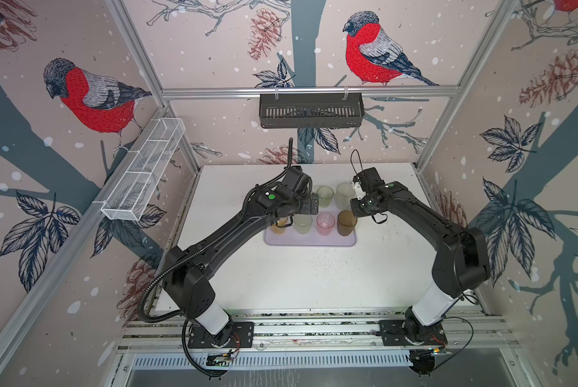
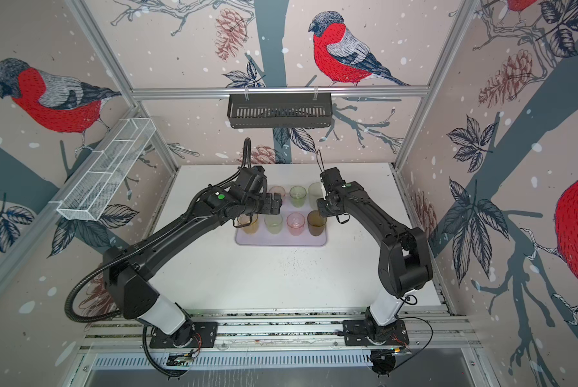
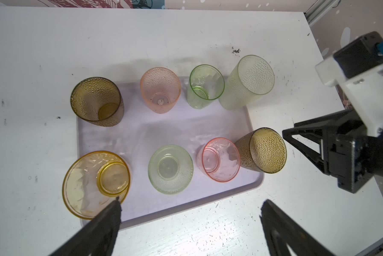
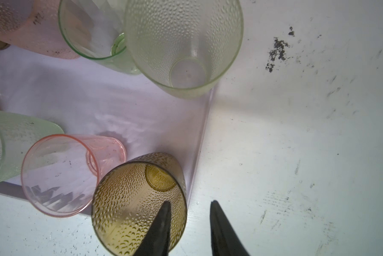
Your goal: Place the glasses into the tray
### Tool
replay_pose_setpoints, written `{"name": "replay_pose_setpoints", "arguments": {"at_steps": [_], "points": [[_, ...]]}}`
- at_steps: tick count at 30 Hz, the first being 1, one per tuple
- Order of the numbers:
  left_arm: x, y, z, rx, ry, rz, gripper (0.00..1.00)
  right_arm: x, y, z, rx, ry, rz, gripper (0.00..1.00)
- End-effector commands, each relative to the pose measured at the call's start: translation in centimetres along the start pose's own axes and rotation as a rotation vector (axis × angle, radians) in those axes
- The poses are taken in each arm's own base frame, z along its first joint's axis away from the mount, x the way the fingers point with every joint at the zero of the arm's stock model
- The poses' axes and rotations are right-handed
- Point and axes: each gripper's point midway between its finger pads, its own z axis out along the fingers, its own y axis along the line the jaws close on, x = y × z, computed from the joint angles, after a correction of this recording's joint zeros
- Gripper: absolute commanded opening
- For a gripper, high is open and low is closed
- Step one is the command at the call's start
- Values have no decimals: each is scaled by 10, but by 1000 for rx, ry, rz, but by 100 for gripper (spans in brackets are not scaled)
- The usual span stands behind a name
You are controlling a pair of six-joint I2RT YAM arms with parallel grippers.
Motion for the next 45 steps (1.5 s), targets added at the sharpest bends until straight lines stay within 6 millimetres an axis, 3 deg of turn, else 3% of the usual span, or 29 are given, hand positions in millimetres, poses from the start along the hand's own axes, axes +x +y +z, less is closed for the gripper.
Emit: {"name": "replay_pose_setpoints", "arguments": {"at_steps": [1,12,23,29,35,45], "points": [[-15,8,-6,-21,-59,-8,98,-9,-2,-10,7,-55,3,35],[-23,38,-19,-71,-94,-51,98,-27,-12,-51,36,-234,23,43],[-22,103,-40,-165,-130,-125,97,-30,-39,-86,76,-382,118,72],[-22,143,-54,-229,-156,-155,98,-25,-59,-105,101,-468,201,83],[-26,166,-74,-281,-212,-164,98,-17,-82,-135,126,-618,290,92],[-19,207,-94,-365,-236,-205,98,-4,-103,-143,151,-661,322,98]]}}
